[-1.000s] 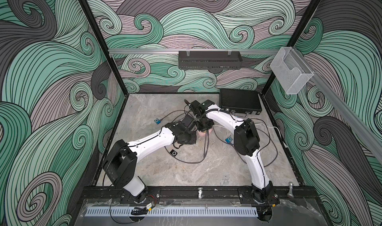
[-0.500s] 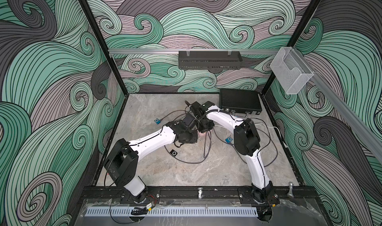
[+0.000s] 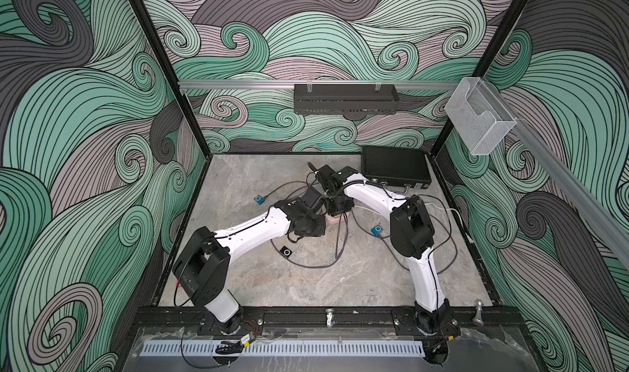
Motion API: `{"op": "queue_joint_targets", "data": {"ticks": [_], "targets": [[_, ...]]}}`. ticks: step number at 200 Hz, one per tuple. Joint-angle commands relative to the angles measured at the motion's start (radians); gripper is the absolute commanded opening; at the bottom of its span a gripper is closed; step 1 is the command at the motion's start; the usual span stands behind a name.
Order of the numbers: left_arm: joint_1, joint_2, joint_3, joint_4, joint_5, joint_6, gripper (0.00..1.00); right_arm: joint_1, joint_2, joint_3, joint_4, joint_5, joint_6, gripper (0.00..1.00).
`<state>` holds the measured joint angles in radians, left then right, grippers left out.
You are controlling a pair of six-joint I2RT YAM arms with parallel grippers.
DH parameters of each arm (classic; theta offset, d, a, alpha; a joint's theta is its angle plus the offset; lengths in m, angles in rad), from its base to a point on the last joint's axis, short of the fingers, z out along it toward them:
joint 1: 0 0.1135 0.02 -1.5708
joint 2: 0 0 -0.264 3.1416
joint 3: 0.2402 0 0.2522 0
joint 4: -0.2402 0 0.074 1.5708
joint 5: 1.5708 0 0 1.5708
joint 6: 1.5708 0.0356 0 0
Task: Charge mp3
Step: Insert the plug into the socket.
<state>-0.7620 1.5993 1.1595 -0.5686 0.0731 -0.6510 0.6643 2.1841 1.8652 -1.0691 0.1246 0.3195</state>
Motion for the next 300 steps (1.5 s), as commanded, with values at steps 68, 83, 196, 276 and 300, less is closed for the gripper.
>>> {"op": "queue_joint_targets", "data": {"ticks": [68,83,196,276,300], "targets": [[-0.007,0.034,0.046,-0.008,0.023,0.01,0.21,-0.012,-0.111,-0.126,0.149,-0.004,0.018,0.39],[-0.008,0.037,0.048,-0.006,0.025,0.007,0.21,-0.014,-0.117,-0.136,0.16,-0.007,0.015,0.39],[-0.011,0.053,0.067,-0.014,0.033,0.013,0.21,-0.018,-0.106,-0.206,0.189,-0.021,0.014,0.04],[-0.013,0.072,0.091,-0.033,0.03,0.018,0.21,-0.033,0.032,-0.178,0.061,-0.103,-0.007,0.0],[-0.013,0.077,0.099,-0.035,0.03,0.019,0.21,-0.022,0.052,-0.193,0.051,-0.098,-0.017,0.0]]}}
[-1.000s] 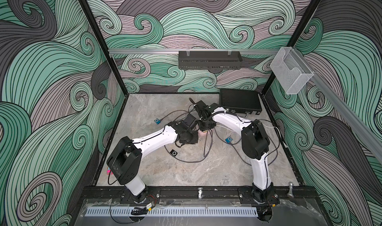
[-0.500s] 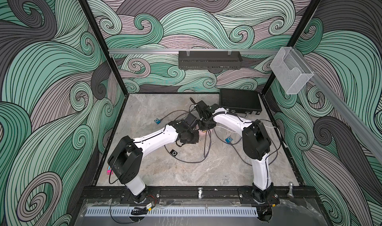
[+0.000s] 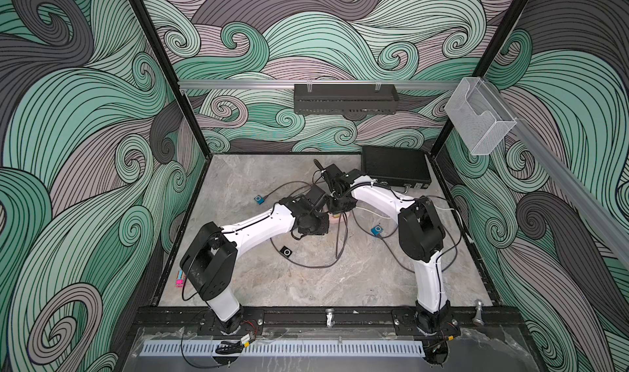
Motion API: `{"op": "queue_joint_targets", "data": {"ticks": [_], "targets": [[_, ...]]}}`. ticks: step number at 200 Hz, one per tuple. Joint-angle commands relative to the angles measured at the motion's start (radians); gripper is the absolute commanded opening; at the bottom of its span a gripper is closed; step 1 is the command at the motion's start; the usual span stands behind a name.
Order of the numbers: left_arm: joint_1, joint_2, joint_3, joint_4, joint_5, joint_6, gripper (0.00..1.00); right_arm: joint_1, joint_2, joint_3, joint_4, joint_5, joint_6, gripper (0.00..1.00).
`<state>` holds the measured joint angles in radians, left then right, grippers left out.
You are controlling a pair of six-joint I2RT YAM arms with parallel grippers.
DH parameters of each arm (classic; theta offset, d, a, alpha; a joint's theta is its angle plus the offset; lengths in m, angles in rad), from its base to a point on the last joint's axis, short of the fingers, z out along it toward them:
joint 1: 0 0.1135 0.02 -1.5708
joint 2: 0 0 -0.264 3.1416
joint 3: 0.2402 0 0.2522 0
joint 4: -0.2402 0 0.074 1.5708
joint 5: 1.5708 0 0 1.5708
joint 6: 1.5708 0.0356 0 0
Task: Charge mp3
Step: Insert the plug into the socket.
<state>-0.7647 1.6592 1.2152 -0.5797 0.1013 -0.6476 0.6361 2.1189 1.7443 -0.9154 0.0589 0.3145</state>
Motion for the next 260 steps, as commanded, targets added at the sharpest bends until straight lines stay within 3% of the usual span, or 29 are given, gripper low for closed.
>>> {"op": "queue_joint_targets", "data": {"ticks": [1,22,39,53,83,111,155,189,213,238,260], "targets": [[-0.01,0.017,0.044,-0.025,0.002,0.015,0.21,0.007,0.116,-0.075,-0.101,-0.03,-0.011,0.0],[-0.01,0.01,0.046,-0.033,-0.016,0.02,0.21,0.012,0.081,-0.088,-0.09,-0.004,0.0,0.02],[-0.01,0.005,0.055,-0.049,-0.029,0.028,0.21,0.013,0.054,-0.051,-0.107,0.035,-0.008,0.18],[-0.01,-0.004,0.056,-0.051,-0.039,0.031,0.22,0.012,0.035,-0.007,-0.119,0.061,-0.013,0.22],[-0.01,-0.036,0.066,-0.065,-0.072,0.043,0.22,0.013,-0.005,0.081,-0.129,0.054,-0.018,0.44],[-0.009,-0.06,0.067,-0.083,-0.101,0.056,0.24,0.02,-0.05,0.112,-0.121,0.039,-0.026,0.56],[-0.008,-0.08,0.069,-0.115,-0.148,0.081,0.25,0.034,-0.131,0.109,-0.121,-0.082,-0.008,0.59],[0.005,-0.098,0.094,-0.193,-0.25,0.099,0.26,0.07,-0.226,0.075,-0.204,0.05,0.037,0.59],[0.071,-0.128,0.084,-0.275,-0.301,0.088,0.26,0.095,-0.334,0.064,-0.245,0.145,0.055,0.59],[0.242,-0.167,0.023,-0.326,-0.295,0.042,0.26,0.123,-0.465,0.045,-0.231,0.17,0.057,0.6],[0.372,-0.181,-0.044,-0.313,-0.341,0.043,0.26,0.156,-0.596,-0.057,-0.095,0.125,0.044,0.66]]}}
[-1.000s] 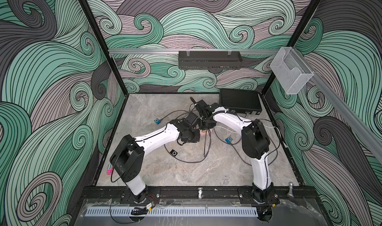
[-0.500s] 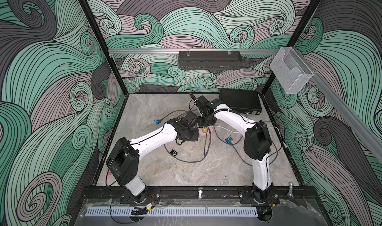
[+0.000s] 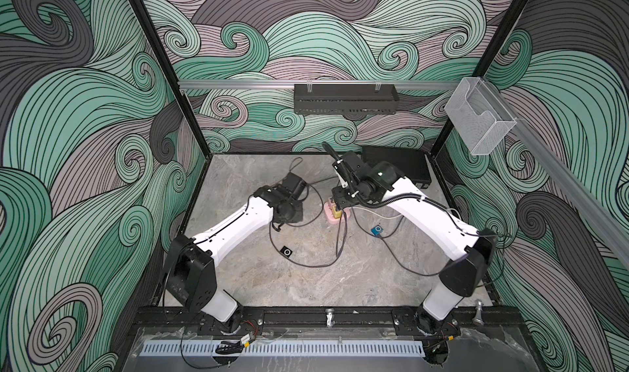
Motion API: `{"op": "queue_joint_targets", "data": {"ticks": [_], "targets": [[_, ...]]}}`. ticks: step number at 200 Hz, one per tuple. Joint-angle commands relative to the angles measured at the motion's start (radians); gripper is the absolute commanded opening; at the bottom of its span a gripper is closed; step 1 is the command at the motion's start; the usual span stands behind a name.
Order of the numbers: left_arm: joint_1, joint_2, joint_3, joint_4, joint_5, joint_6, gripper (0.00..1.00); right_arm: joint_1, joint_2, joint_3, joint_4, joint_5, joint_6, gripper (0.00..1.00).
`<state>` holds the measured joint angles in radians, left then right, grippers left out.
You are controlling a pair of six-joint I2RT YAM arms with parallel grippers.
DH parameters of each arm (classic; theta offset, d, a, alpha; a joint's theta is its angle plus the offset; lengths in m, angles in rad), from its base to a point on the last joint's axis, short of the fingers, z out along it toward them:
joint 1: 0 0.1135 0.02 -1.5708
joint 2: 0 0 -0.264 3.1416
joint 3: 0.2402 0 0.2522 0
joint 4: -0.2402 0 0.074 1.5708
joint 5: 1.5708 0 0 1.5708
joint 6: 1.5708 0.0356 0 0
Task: Charge mp3
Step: Insert the plug into the socket.
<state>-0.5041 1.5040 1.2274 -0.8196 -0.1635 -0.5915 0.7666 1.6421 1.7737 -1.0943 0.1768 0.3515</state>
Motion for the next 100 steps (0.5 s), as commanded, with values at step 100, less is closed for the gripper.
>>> {"op": "queue_joint_targets", "data": {"ticks": [100], "targets": [[0.219,0.28,-0.009,0.164,-0.018,0.202,0.28,0.063,-0.044,-0.175,0.396,-0.309,0.059,0.65]]}}
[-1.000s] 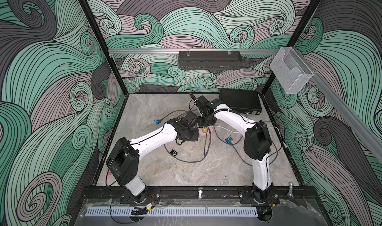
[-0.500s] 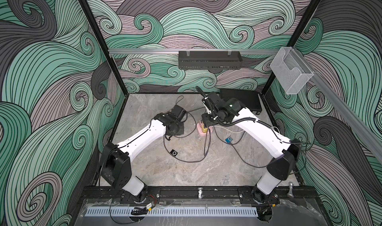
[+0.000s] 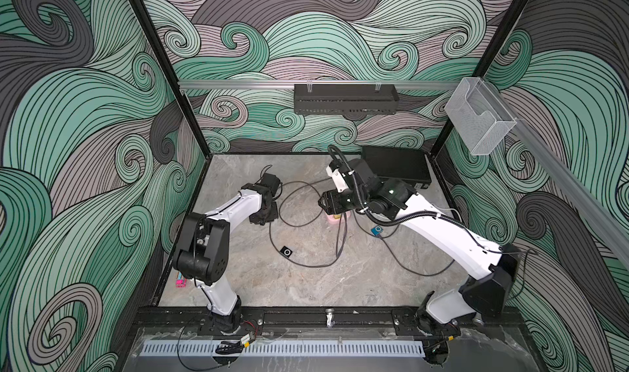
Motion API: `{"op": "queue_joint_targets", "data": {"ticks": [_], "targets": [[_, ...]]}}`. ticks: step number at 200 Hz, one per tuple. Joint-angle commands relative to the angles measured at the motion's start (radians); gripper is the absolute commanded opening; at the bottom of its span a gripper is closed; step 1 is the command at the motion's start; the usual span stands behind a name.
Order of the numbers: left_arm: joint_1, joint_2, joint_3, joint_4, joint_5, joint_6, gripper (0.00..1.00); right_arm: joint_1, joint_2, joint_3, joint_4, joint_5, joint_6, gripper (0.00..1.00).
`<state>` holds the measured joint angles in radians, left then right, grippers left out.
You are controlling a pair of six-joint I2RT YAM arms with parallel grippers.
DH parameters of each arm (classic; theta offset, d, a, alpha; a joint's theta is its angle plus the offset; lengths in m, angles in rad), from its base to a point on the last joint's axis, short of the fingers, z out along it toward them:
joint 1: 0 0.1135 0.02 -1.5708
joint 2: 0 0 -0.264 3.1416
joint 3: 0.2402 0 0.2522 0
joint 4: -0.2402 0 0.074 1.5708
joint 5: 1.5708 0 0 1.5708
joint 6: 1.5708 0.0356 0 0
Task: Charge mp3
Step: Insert the plug into the socket, then pick up the charging cable from the center of the board.
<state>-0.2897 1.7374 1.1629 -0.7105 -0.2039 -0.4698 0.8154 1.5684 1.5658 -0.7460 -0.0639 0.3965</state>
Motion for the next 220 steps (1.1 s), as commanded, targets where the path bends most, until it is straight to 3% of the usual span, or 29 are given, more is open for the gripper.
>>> {"op": "queue_joint_targets", "data": {"ticks": [1,83,115,132,181,220], "targets": [[0.004,0.051,0.057,0.055,0.023,0.081,0.28,0.014,0.031,0.034,0.049,-0.071,0.015,0.65],[0.005,0.177,0.06,0.103,0.074,0.133,0.29,0.016,0.093,0.045,0.056,-0.094,0.02,0.63],[0.015,0.223,0.074,0.083,0.138,0.127,0.08,0.017,0.071,0.018,0.049,-0.076,0.028,0.59],[0.02,0.216,0.075,0.036,0.112,0.099,0.03,0.017,0.034,-0.028,0.058,-0.074,0.047,0.59],[0.021,-0.093,0.046,-0.164,0.01,-0.019,0.0,0.023,-0.092,-0.166,0.138,-0.076,0.119,0.57],[0.012,-0.443,0.027,-0.285,0.198,-0.125,0.0,0.07,-0.139,-0.239,0.309,-0.115,0.094,0.58]]}}
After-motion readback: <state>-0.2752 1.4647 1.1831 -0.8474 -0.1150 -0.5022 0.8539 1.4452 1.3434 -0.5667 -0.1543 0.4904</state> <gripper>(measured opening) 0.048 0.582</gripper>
